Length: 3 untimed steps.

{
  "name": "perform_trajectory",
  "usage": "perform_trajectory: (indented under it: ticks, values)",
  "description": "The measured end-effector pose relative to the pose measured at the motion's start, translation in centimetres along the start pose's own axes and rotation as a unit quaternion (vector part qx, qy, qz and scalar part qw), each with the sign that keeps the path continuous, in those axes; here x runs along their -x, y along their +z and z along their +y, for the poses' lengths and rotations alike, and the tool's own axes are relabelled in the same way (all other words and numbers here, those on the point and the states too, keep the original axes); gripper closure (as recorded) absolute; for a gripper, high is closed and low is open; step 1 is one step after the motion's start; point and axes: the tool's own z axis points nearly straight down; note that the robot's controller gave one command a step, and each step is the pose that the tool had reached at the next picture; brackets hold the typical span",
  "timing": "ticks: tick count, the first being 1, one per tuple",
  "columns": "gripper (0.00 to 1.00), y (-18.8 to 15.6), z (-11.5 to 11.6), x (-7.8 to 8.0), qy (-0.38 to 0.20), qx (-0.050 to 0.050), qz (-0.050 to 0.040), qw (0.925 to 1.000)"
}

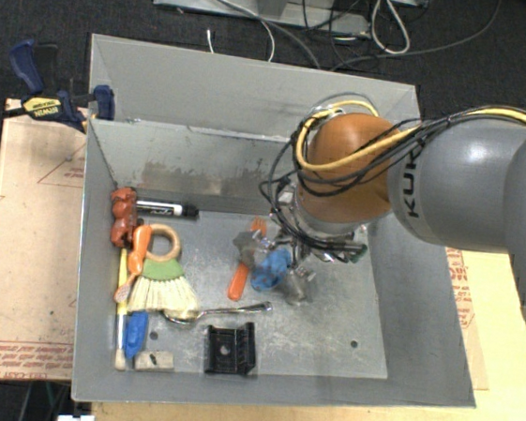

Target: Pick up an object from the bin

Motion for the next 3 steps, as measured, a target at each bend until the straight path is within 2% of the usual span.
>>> perform_trajectory:
  ticks: [1, 2, 3]
  values:
    - [1.0, -0.3, -1.0, 0.5, -0.096, -0.002, -0.004, 0.9954]
    - [1.0, -0.3, -1.0, 0.5, -0.096, -0.002, -0.0041, 0.9954]
    - [1.0, -2.1, -0.9, 0.5, -0.095, -0.001, -0.0043, 0.9955]
